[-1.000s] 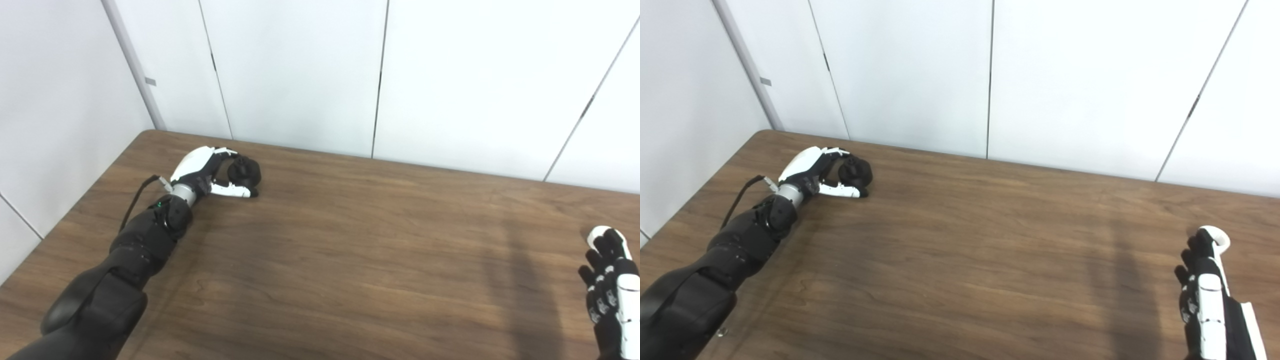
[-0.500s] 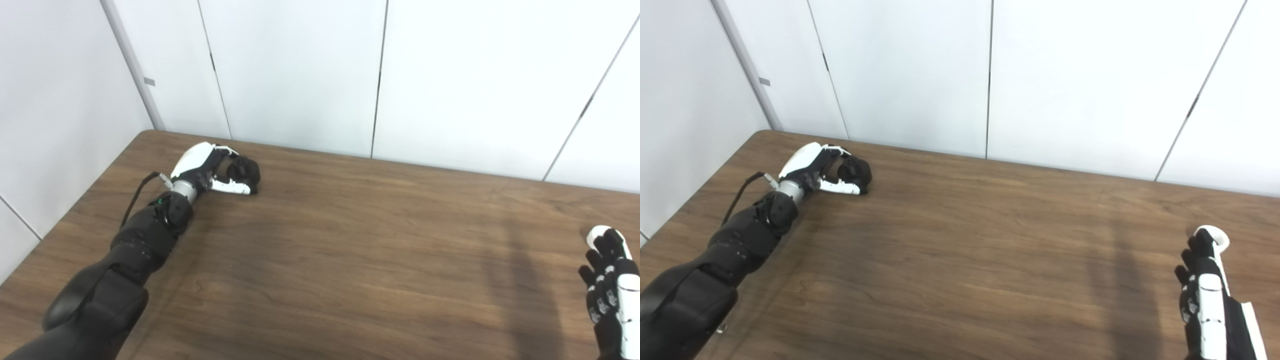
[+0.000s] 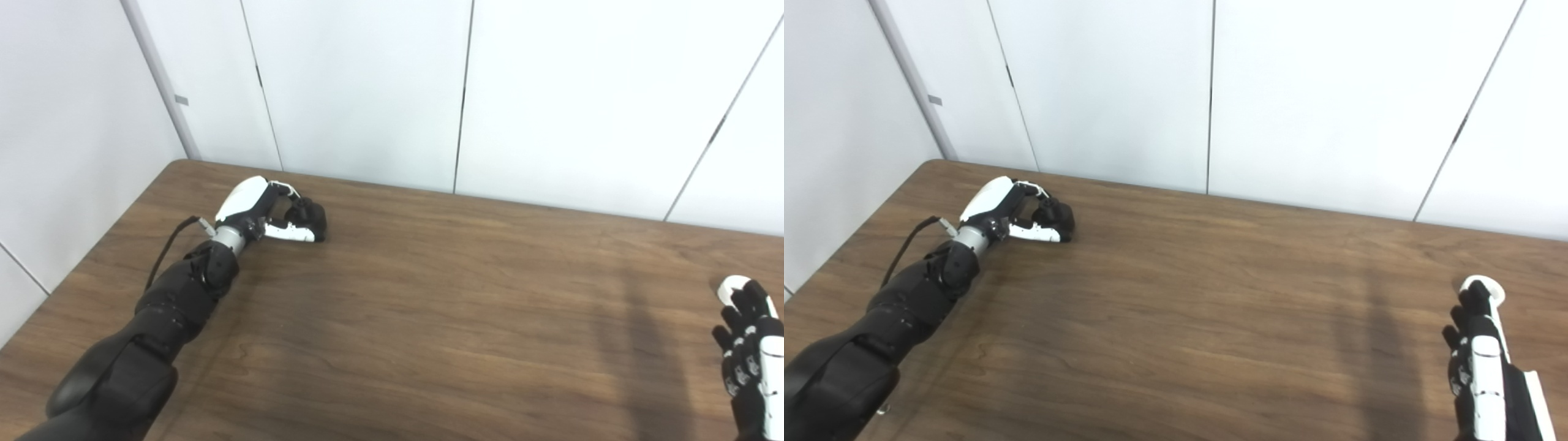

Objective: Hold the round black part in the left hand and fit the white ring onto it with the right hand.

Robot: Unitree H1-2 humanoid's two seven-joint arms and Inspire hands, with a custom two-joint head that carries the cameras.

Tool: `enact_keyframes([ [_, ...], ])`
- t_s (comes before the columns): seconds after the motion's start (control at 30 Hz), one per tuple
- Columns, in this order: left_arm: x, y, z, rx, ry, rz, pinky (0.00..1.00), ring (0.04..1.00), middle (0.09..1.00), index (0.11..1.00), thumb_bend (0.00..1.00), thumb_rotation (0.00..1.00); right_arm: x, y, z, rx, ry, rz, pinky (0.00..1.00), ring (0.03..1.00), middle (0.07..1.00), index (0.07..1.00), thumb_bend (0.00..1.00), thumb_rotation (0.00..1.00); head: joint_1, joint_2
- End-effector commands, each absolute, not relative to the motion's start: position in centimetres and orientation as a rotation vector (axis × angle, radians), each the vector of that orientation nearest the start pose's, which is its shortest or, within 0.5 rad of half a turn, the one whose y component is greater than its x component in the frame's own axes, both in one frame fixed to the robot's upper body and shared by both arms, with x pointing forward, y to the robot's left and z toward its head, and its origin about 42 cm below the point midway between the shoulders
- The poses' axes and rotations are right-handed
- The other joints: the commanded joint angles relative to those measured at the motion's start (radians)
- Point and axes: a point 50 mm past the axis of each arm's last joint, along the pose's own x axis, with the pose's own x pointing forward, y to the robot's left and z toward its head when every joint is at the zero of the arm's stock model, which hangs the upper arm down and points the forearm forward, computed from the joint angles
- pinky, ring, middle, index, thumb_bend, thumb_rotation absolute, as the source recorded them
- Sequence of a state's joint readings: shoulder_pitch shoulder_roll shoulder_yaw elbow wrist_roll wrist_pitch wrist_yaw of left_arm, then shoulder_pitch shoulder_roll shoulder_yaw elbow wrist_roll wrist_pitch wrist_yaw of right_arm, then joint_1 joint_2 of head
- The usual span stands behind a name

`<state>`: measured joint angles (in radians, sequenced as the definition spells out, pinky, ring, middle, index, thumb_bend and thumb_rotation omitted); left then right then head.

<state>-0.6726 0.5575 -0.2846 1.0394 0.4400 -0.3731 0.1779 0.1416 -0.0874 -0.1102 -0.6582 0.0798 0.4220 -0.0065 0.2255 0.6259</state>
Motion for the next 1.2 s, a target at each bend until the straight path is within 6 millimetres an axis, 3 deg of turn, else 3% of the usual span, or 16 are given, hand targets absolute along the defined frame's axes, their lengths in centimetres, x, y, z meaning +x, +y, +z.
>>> enact_keyframes([
  [0.0, 46.6, 40.6, 16.0, 1.087, -0.070, -0.067, 1.00, 0.910, 0.753, 0.484, 0.52, 0.05, 21.4, -25.7, 22.6, -0.038, -0.177, -0.093, 1.00, 1.000, 0.995, 1.000, 0.12, 1.00, 0.000, 0.001],
  [0.27, 45.9, 39.0, 16.6, 1.057, -0.139, -0.131, 1.00, 0.920, 0.765, 0.483, 0.52, 0.05, 21.7, -25.4, 22.5, -0.044, -0.183, -0.085, 1.00, 0.998, 1.000, 1.000, 0.13, 1.00, -0.025, 0.009],
  [0.63, 42.7, 32.8, 16.3, 1.021, -0.344, -0.326, 1.00, 0.932, 0.751, 0.482, 0.52, 0.05, 22.1, -24.9, 22.4, -0.046, -0.207, -0.078, 1.00, 0.970, 0.969, 0.980, 0.18, 1.00, -0.086, 0.009],
  [0.9, 40.1, 28.5, 16.3, 1.011, -0.451, -0.474, 1.00, 0.932, 0.745, 0.481, 0.52, 0.05, 22.4, -24.8, 22.0, -0.044, -0.240, -0.073, 1.00, 0.950, 0.952, 0.954, 0.24, 1.00, -0.170, 0.016],
  [1.17, 37.8, 24.4, 16.2, 1.006, -0.548, -0.582, 1.00, 0.930, 0.739, 0.482, 0.52, 0.05, 22.4, -25.0, 22.0, -0.053, -0.283, -0.082, 0.95, 0.903, 0.914, 0.922, 0.34, 0.92, -0.199, 0.008],
])
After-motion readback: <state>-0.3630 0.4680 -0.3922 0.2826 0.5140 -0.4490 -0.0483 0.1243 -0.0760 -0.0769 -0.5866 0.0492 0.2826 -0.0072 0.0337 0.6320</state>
